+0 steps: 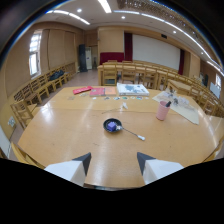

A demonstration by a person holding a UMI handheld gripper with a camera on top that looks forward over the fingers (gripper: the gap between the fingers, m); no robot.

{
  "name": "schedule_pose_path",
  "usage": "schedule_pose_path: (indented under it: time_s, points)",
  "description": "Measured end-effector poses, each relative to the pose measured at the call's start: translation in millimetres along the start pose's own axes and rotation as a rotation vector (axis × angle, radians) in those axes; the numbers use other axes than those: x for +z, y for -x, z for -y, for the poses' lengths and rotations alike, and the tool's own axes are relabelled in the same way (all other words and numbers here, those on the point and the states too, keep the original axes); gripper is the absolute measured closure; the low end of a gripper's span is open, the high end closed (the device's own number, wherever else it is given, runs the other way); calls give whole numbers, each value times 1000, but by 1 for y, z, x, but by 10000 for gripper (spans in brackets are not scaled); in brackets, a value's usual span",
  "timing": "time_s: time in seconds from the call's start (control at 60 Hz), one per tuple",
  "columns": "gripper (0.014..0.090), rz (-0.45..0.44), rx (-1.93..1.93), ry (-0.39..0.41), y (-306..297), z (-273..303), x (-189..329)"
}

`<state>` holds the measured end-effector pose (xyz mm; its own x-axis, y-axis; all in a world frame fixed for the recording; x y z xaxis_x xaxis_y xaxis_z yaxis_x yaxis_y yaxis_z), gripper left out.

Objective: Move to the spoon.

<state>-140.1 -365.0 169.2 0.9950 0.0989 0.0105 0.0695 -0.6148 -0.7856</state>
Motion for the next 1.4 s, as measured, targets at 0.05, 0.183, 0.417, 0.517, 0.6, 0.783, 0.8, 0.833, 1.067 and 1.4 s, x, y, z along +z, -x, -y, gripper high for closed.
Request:
schedule_pose_path:
  time_s: [0.05, 0.183, 0.417, 0.517, 0.6, 0.783, 0.8, 0.833, 1.067, 1.4]
  points:
    - [181, 6, -7, 1, 24, 6, 3]
    - [182, 13, -15, 9, 30, -5, -6]
    - [181, -15, -5, 64, 7, -39, 0]
    - [183, -43, 1, 61, -13, -37, 13]
    - [182, -57, -4, 64, -29, -29, 34]
    - [182, -50, -13, 61, -50, -8, 96]
    - [181, -48, -13, 63, -51, -6, 103]
    - [181, -43, -9, 66, -51, -4, 115]
    - [182, -21, 27, 102, -59, 4, 178]
    - [186, -22, 13, 116, -61, 0, 201]
